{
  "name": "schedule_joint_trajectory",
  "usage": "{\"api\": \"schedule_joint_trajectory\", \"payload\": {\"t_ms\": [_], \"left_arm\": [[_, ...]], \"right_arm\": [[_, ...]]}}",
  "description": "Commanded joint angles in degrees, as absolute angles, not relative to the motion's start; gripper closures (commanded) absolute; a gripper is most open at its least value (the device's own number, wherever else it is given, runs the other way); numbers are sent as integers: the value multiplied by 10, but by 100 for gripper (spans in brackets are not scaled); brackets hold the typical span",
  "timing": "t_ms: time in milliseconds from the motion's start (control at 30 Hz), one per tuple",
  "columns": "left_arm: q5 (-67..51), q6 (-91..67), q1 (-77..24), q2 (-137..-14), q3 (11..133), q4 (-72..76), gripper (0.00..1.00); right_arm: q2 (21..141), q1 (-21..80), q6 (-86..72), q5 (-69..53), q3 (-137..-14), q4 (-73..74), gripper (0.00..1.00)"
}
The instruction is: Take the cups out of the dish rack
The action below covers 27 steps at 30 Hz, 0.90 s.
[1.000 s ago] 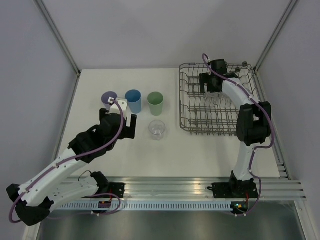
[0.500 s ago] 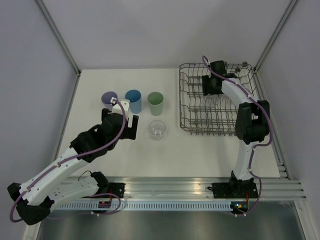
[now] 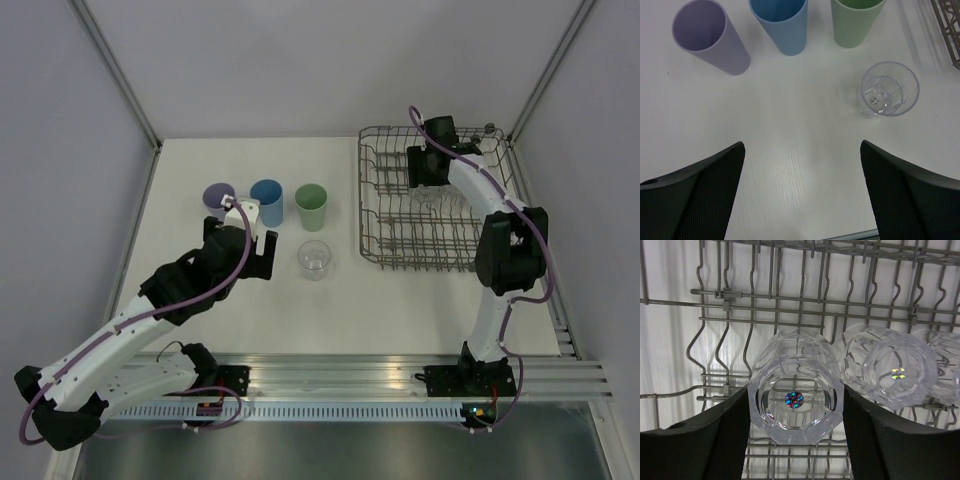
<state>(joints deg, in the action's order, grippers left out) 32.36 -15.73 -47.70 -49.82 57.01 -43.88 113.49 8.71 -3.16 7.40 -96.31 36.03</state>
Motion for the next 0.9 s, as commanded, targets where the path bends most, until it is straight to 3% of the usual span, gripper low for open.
{"api": "schedule_joint_trajectory", "payload": {"t_ms": [0,200,600,867], "left_arm": [[309,-144,-476,-486,577,-410,0],[280,-156,-476,-470,591,-396,0],[85,-249,-476,-415,595,-215,0],[-47,-320,-476,-401,576,-28,0]], "right_arm": [[1061,85,-37,78,-1002,372,50],[991,85,-49,20,-996,374,52],[763,85,-189,-304,-832,186,53],[654,98,-445,-488,-674,-156,54]]}}
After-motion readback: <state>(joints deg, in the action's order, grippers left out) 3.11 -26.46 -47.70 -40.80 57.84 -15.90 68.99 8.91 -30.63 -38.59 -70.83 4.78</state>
